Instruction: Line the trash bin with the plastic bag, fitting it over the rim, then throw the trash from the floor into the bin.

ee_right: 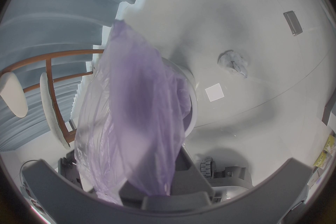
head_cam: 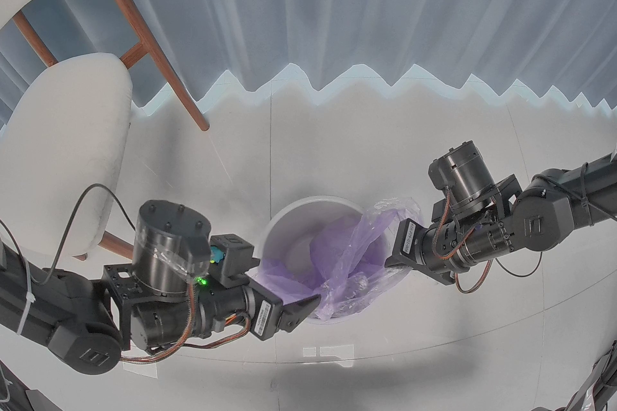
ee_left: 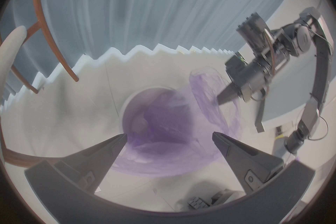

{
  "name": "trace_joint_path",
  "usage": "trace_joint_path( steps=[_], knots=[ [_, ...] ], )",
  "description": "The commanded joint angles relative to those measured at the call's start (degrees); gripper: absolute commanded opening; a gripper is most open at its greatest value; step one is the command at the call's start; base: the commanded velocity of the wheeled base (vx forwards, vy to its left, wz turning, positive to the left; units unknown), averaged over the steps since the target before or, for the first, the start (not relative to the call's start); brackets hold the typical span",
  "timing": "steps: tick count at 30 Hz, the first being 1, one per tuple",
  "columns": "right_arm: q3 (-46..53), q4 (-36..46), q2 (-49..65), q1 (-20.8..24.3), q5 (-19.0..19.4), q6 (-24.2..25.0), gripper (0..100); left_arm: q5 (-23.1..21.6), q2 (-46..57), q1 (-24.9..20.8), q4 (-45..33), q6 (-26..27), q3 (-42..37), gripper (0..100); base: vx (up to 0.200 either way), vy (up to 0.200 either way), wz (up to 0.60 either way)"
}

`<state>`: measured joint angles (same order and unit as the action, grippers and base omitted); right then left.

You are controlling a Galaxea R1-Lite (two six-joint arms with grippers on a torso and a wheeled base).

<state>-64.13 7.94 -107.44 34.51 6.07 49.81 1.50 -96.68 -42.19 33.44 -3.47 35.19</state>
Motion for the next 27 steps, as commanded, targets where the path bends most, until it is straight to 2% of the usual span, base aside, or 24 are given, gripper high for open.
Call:
trace_joint_path(
  steps=[1,7,15,25,27],
  knots=[
    [0.06,-0.03,0.47,-0.5,0.43,0.02,0,-6.42,2.55,5.28,1.89,6.02,-5.93,100,0.0,0.0,0.0],
    [0.15,-0.03,0.65,-0.5,1.14,0.02,0,-15.21,3.08,13.1,4.27,10.77,-8.12,100,0.0,0.0,0.0],
    [0.06,-0.03,0.56,-0.23,1.22,0.02,0,-19.34,2.29,19.25,4.27,14.02,-8.21,100,0.0,0.0,0.0],
    [-0.03,-0.03,0.56,-0.23,1.31,0.11,0,-20.31,-1.05,18.81,6.02,15.16,-7.77,100,0.0,0.0,0.0],
    [-0.11,-0.11,0.38,-0.32,1.22,0.11,0,-22.33,-2.54,18.9,6.99,16.13,-7.77,100,0.0,0.0,0.0]
  ],
)
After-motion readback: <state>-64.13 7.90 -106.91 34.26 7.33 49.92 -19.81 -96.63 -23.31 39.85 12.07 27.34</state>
